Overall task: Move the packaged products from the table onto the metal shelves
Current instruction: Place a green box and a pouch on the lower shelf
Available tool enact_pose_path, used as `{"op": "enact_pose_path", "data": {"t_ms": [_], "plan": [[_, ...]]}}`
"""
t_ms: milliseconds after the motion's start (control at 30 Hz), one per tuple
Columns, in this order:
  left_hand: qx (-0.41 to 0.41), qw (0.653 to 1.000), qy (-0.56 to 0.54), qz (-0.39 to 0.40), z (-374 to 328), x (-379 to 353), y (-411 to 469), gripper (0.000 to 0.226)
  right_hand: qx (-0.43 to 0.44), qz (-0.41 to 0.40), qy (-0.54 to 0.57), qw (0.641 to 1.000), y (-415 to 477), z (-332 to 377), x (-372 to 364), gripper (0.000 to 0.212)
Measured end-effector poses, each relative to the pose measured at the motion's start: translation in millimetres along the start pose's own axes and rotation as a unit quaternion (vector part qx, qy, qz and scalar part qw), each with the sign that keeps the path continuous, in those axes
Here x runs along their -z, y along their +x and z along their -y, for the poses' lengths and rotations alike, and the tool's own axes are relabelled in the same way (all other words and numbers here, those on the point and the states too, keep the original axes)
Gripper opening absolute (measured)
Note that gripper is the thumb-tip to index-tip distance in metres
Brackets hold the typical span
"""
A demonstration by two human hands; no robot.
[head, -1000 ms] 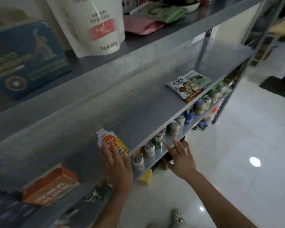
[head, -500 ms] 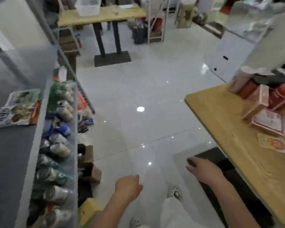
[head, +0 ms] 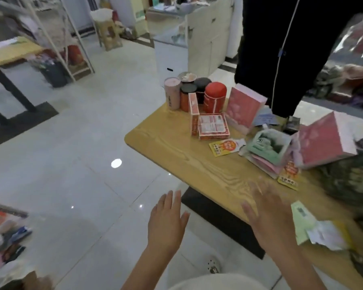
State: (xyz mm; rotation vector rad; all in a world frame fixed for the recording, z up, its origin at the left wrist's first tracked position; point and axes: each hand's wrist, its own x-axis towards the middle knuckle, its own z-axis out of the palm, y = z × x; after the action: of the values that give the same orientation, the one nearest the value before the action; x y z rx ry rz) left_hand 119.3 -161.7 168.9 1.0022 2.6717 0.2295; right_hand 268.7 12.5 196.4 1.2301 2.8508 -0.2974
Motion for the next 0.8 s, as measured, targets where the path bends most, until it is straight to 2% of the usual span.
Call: {"op": "enact_pose_path", "data": {"t_ms": [67,133,200,267,367,467,600,733,800], "plan": [[-0.035,0.999,-0.001,0.023,-27.0,-18.6,13.1,0.074,-0.018,-0.008,0.015,1.000,10.0,-30.1,-12.9,0.069],[-0.072,0.997,-0.006,0.041,-52.8,-31.7,27.1,0.110,-0.034,-0.008,0.021,0.999,16.5,-58.0,-22.6,0.075],[-0.102,0.992,0.017,0.067,-78.4,-44.9,42.7,0.126,-0.068,-0.007,0.025,0.997,18.1,-83.5,-28.4,0.072],[-0.149,0.985,0.030,0.087,-105.1,-51.1,56.3,0.120,-0.113,-0.011,0.032,0.993,13.9,-109.0,-35.1,0.072],[-0.210,0.966,0.066,0.135,-142.8,-65.1,70.4,0.101,-0.187,-0.003,0.039,0.982,-2.5,-145.9,-48.4,0.074],[-0.282,0.945,0.110,0.122,-171.2,-86.8,81.6,0.084,-0.247,0.017,0.044,0.968,-20.3,-174.9,-64.2,0.077],[-0.365,0.896,0.166,0.192,-212.2,-107.6,88.4,0.098,-0.289,0.039,0.070,0.954,-36.7,-191.0,-88.2,0.080],[-0.392,0.881,0.138,0.225,-231.1,-152.4,94.2,0.095,-0.292,0.085,0.098,0.948,-37.4,-203.6,-108.7,0.070],[-0.433,0.862,0.148,0.218,-236.6,-161.6,93.5,0.096,-0.290,0.086,0.094,0.949,-33.2,-213.2,-117.6,0.067]]}}
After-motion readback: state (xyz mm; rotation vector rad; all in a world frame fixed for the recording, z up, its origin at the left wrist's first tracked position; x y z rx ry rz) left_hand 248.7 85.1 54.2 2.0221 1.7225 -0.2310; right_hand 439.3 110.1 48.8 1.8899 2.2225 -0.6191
